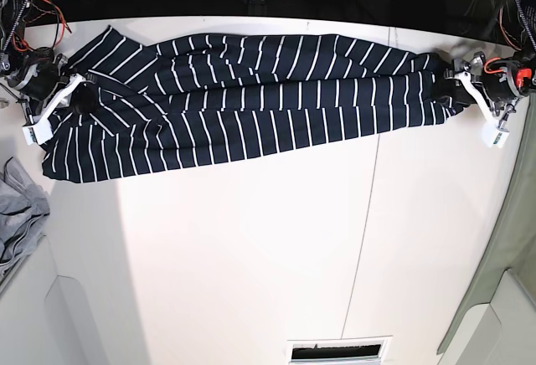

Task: Layout the t-shirt on the table in an organized manner, then fold the t-shirt properly
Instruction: 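Adjust the folded edges with both grippers to straighten the fold, then release and regrasp the band's end with the left gripper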

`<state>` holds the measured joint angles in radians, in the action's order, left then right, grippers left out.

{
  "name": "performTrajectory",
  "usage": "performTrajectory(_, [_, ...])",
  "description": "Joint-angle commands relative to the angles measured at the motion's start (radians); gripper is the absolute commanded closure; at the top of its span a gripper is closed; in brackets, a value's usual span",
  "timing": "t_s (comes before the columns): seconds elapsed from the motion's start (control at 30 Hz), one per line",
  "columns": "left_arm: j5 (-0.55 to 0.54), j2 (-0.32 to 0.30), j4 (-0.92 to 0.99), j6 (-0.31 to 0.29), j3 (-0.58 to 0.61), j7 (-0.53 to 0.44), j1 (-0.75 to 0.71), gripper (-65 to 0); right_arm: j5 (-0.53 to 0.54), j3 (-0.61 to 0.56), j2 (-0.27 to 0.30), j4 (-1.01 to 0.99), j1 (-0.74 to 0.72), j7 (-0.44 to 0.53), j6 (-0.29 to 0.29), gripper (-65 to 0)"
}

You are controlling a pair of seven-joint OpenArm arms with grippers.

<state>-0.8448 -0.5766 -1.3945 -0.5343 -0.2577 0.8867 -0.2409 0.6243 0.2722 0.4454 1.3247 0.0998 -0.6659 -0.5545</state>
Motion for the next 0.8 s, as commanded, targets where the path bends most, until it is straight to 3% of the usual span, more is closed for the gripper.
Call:
performTrajectory(0.0, [-0.015, -0.024, -0.01, 0.0, -0.039, -0.015, 0.005, -37.3, 0.011, 0.009, 0.017, 0.013, -0.014, 0.018, -0.003, 0.0])
performTrajectory(0.43, [-0.122, -0.024, 0.049, -0.009, -0.203, 0.004, -0.033, -37.3, 0.011, 0.009, 0.017, 0.013, -0.024, -0.001, -0.003, 0.0])
performTrajectory(0.57, [-0.265, -0.029, 0.16, -0.068, -0.305, 0.059, -0.033, -37.3, 0.011, 0.009, 0.017, 0.013, -0.024, -0.016, -0.003, 0.0])
performTrajectory(0.7, [-0.471, -0.042, 0.279, -0.164, -0.324, 0.149, -0.033, -37.3, 0.011, 0.009, 0.017, 0.013, -0.024, -0.016, -0.003, 0.0])
performTrajectory(0.77, [-0.568, -0.041, 0.308, -0.164, -0.324, 0.193, -0.033, -37.3, 0.011, 0.009, 0.017, 0.013, -0.024, -0.024, -0.003, 0.0])
